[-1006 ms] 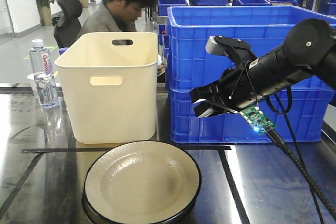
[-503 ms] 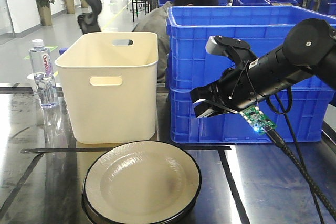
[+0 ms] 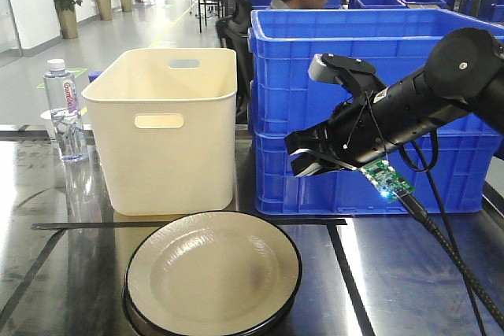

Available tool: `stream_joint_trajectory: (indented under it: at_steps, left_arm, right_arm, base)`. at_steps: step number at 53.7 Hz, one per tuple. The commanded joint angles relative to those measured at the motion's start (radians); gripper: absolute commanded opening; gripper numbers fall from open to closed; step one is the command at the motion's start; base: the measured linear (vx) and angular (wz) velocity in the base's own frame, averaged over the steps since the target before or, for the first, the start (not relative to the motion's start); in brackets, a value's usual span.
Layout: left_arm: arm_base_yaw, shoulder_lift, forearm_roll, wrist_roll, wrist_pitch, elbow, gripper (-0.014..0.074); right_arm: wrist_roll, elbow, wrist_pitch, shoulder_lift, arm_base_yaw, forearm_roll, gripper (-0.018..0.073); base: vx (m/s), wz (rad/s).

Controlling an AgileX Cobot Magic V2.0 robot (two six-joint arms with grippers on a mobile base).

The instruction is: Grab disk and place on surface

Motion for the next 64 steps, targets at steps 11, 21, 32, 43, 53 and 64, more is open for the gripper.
stream_joint_trajectory:
  at_steps: [11,21,32,43,53,64]
  left_arm:
    - [-0.009,0.015,-0.002,-0.001,-0.079,-0.026,-0.0007]
    - [-0.009,0.015,-0.002,-0.001,-0.079,-0.026,-0.0007]
    - [-0.009,0.015,-0.002,-0.001,-0.079,-0.026,-0.0007]
    - [-0.009,0.015,-0.002,-0.001,-0.079,-0.026,-0.0007]
    - [-0.009,0.015,-0.002,-0.001,-0.079,-0.026,-0.0007]
    - [-0.009,0.015,-0.002,-0.001,-0.079,-0.026,-0.0007]
  right_arm:
    - [-0.006,-0.034,-0.055,-0.054,-0.006,0.024,-0.0008]
    - [-0.006,-0.034,-0.055,-0.054,-0.006,0.024,-0.0008]
    - [-0.005,-0.034,-0.057,-0.054,-0.006,0.024,-0.0008]
    - [-0.004,0.021,-0.022,-0.095,-0.005,-0.023,-0.0008]
    - [0.036,0.42,-0.3,-0.369,0.015,-0.207,-0.0008]
    - [0.06,0.989,-0.84,-0.75,-0.03,-0.384,-0.0008]
  base:
    - [0.0,0.0]
    - [0.0,0.0]
    - [0.0,0.0]
    - [0.0,0.0]
    - [0.0,0.0]
    - [0.0,0.0]
